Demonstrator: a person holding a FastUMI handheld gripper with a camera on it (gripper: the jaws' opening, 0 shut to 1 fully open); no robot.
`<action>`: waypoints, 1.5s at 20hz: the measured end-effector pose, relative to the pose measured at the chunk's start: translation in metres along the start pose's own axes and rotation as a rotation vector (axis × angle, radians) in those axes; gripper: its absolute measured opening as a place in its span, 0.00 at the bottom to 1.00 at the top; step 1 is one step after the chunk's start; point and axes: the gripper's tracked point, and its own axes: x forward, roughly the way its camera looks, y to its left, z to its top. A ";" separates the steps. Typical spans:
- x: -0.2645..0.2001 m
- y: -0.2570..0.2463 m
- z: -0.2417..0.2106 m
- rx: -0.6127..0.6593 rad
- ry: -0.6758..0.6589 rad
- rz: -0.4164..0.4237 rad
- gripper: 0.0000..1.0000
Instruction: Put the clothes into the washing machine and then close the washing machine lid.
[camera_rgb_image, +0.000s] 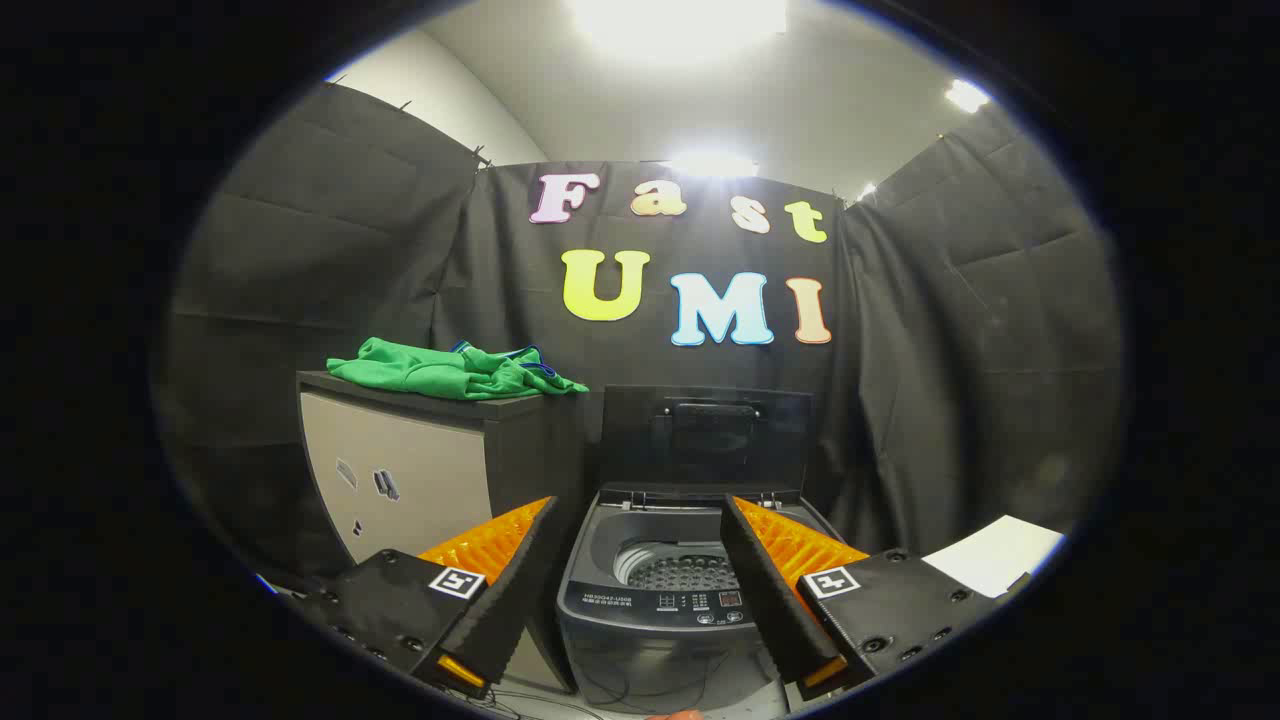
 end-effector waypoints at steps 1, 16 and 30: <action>0.000 0.001 0.000 -0.002 0.000 -0.001 0.99; 0.008 -0.002 0.012 -0.004 -0.001 -0.002 1.00; 0.030 0.012 0.040 -0.057 -0.022 0.023 0.99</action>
